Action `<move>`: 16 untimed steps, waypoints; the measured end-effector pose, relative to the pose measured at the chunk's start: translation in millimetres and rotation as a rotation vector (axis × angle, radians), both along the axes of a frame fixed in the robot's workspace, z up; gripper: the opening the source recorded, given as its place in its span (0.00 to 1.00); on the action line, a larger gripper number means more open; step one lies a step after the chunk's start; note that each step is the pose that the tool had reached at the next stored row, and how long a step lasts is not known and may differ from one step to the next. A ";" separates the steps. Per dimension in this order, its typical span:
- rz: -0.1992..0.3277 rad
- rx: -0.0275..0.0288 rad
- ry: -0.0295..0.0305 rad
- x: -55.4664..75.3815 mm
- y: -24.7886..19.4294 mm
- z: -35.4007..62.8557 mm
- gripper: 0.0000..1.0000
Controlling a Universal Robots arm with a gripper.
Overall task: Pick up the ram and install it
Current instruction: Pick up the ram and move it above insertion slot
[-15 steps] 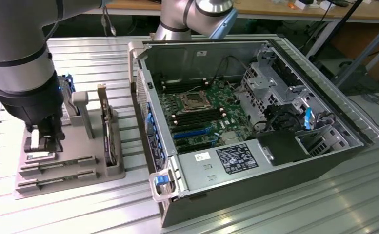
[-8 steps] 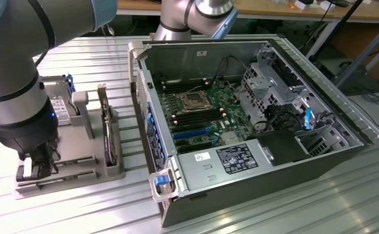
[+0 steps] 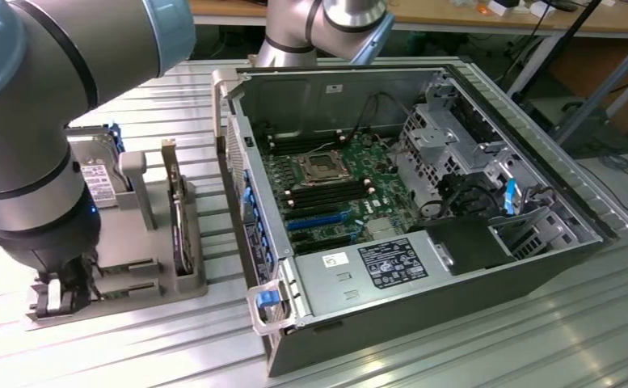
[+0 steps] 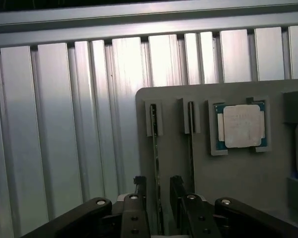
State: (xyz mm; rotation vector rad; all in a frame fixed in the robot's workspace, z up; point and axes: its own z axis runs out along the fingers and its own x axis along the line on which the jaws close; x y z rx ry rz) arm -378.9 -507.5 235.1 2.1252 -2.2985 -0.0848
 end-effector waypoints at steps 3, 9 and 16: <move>0.053 0.0001 0.0007 0.0 -1.2 -10.8 0.33; 0.065 0.0000 0.0008 0.1 -0.9 -11.9 0.33; 0.071 -0.0001 -0.0037 0.1 0.7 -25.2 0.33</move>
